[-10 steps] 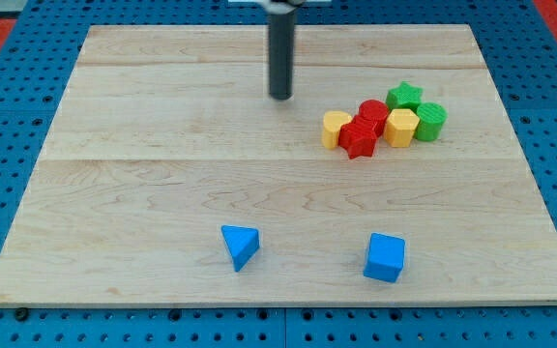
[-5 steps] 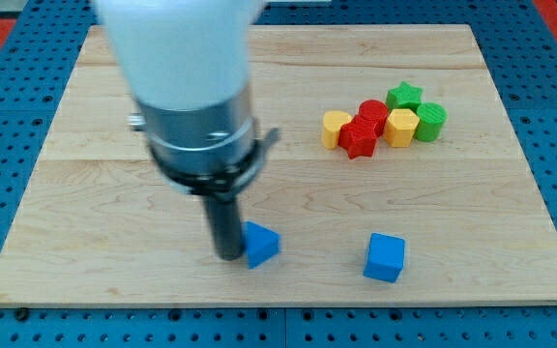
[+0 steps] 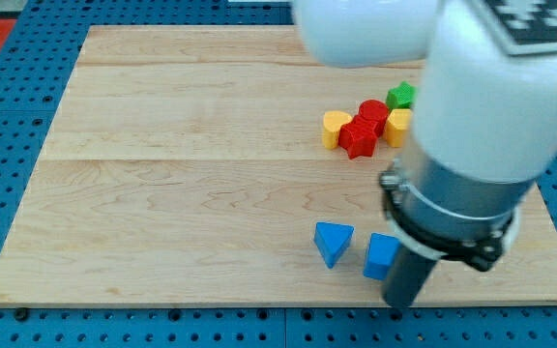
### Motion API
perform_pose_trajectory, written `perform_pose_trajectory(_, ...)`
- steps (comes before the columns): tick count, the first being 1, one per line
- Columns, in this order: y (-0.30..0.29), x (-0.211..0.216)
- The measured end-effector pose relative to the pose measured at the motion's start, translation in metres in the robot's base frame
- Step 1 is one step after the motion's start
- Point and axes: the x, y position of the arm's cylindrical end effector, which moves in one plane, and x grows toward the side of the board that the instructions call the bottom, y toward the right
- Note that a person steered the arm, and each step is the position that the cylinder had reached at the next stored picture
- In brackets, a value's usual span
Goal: Push the blue blocks into the group of blocks
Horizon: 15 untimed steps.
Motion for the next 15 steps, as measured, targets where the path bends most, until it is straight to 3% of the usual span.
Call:
perform_pose_trajectory(2, -0.034, -0.015)
perform_pose_trajectory(3, 0.003, -0.018)
perform_pose_trajectory(9, 0.0, -0.145)
perform_pose_trajectory(11, 0.044, -0.07)
perform_pose_trajectory(13, -0.036, -0.015)
perform_pose_trajectory(15, -0.099, -0.088)
